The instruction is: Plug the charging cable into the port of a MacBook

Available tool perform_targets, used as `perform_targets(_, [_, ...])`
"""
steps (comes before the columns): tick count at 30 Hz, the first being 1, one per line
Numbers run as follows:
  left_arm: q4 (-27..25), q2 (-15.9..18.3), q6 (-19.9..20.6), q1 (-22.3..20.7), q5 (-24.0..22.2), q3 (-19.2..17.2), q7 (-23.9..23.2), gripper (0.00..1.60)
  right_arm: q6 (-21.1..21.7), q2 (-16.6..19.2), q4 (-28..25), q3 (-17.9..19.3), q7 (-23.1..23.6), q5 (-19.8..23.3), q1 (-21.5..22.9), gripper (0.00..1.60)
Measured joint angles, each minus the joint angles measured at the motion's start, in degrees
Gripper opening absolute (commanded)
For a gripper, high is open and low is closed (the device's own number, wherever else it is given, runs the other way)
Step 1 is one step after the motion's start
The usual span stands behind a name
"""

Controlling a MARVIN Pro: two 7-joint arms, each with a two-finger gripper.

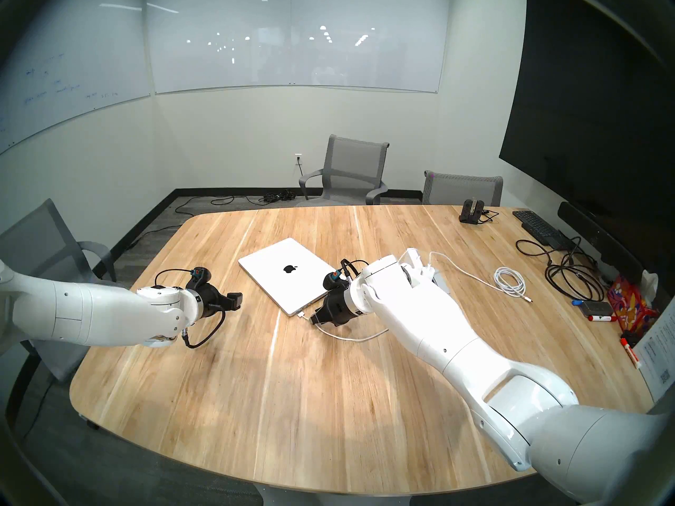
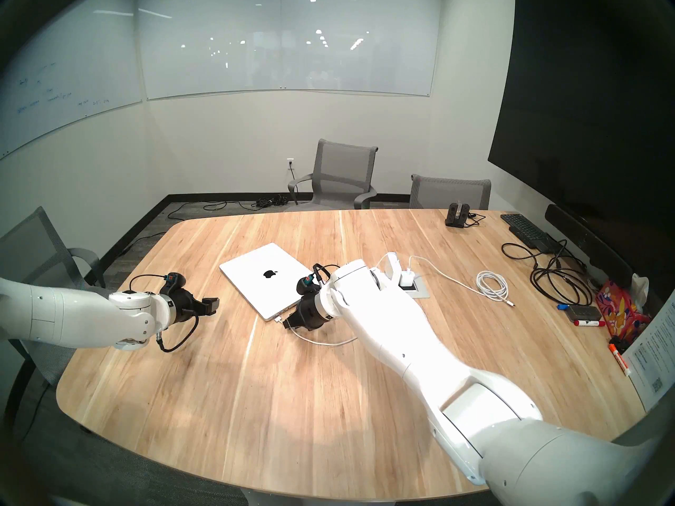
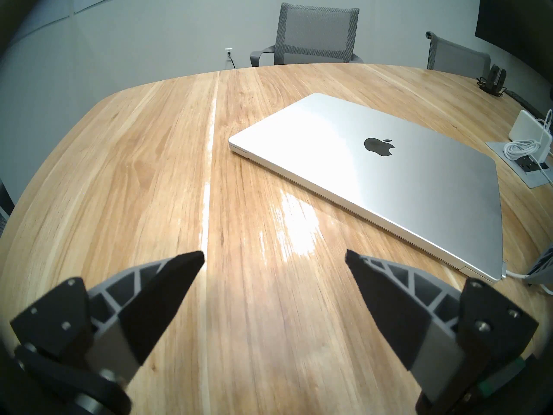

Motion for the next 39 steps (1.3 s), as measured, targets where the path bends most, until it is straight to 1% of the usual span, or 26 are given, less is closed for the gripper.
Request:
perform_targets(22, [0.0, 0.0, 0.0, 0.0, 0.0, 0.0, 0.0, 1.6, -0.06, 0.22, -1.1, 0.4, 0.5, -0.11, 0.01, 0.0])
perform_targets(39, [0.0, 0.0, 0.0, 0.0, 0.0, 0.0, 0.0, 1.6, 0.68, 0.21, -1.67, 0.48, -0.03, -0.25, -0.01, 0.0])
